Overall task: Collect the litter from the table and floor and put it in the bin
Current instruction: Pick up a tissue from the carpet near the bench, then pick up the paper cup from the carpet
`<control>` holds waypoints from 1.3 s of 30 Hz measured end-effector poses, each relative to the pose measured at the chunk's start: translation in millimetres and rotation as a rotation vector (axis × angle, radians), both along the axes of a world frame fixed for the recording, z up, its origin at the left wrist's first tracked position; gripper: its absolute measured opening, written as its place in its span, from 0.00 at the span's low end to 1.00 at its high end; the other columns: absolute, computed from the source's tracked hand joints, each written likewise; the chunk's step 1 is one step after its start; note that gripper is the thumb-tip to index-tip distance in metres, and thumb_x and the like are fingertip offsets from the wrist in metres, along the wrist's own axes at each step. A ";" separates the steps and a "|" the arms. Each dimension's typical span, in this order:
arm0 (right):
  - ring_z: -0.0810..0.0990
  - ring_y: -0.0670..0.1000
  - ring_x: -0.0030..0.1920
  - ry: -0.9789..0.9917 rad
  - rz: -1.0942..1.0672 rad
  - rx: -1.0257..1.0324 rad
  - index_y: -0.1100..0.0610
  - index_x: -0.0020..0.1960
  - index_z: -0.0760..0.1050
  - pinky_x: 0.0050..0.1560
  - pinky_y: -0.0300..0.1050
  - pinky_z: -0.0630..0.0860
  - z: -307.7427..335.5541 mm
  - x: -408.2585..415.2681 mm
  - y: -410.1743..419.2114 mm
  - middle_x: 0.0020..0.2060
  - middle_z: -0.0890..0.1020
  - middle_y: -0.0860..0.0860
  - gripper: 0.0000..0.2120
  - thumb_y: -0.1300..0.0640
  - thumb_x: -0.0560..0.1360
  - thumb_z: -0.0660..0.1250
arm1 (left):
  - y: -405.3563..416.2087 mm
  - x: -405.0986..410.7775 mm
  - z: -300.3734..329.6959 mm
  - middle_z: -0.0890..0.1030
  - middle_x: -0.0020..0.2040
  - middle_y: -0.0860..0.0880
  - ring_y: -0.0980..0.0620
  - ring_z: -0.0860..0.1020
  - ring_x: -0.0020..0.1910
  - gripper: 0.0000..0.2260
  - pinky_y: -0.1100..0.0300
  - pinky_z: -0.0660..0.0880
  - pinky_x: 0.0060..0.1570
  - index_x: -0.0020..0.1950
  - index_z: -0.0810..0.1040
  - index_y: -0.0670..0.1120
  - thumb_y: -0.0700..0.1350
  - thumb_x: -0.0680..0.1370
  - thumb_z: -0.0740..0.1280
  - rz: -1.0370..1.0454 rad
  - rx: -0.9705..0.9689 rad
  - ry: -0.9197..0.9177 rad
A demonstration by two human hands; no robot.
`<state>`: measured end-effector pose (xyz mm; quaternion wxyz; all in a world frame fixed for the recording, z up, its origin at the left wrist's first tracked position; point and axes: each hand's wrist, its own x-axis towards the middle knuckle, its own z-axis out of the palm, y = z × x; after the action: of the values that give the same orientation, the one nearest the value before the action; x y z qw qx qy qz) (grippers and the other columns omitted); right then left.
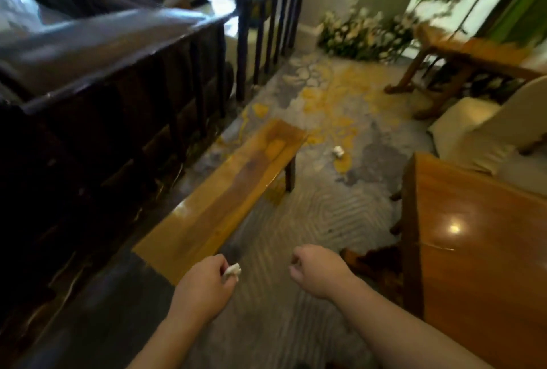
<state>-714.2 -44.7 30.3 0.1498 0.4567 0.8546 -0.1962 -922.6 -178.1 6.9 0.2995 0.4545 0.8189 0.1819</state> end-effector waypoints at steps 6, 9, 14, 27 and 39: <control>0.79 0.52 0.55 0.055 -0.195 0.013 0.51 0.60 0.77 0.57 0.52 0.78 44.7 16.1 38.0 0.55 0.80 0.50 0.14 0.46 0.79 0.62 | 58.4 -7.7 32.3 0.79 0.34 0.54 0.60 0.77 0.32 0.10 0.65 0.67 0.29 0.36 0.74 0.57 0.56 0.74 0.71 -0.091 0.009 0.107; 0.80 0.50 0.53 0.100 -0.251 0.012 0.51 0.58 0.78 0.56 0.51 0.78 42.5 21.8 75.9 0.53 0.81 0.49 0.12 0.47 0.79 0.64 | 100.7 -14.8 31.1 0.79 0.33 0.52 0.58 0.76 0.32 0.13 0.63 0.65 0.28 0.35 0.72 0.54 0.57 0.75 0.69 -0.132 0.032 0.161; 0.79 0.52 0.52 0.137 -0.252 -0.030 0.52 0.57 0.78 0.55 0.51 0.78 21.8 26.2 180.4 0.52 0.81 0.50 0.12 0.47 0.80 0.62 | 199.9 -18.9 23.4 0.78 0.34 0.54 0.60 0.76 0.31 0.12 0.65 0.66 0.27 0.36 0.74 0.55 0.59 0.75 0.68 -0.169 -0.002 0.251; 0.80 0.56 0.51 0.069 -0.260 -0.061 0.51 0.49 0.77 0.48 0.50 0.78 9.0 52.8 450.3 0.49 0.82 0.52 0.11 0.46 0.75 0.61 | 504.4 21.4 23.4 0.75 0.35 0.53 0.58 0.74 0.33 0.13 0.60 0.68 0.29 0.35 0.69 0.54 0.55 0.75 0.69 -0.291 0.022 0.212; 0.81 0.57 0.52 -0.079 -0.430 -0.134 0.50 0.52 0.78 0.45 0.49 0.74 -81.6 93.8 762.5 0.52 0.83 0.53 0.13 0.45 0.74 0.61 | 881.1 65.4 -79.0 0.79 0.39 0.49 0.46 0.79 0.42 0.10 0.55 0.69 0.34 0.38 0.72 0.51 0.53 0.77 0.66 -0.514 -0.053 0.055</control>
<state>-620.3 717.9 -51.3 0.1679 0.6249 0.7160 -0.2620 -857.1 702.9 -72.1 0.3253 0.6446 0.6887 0.0658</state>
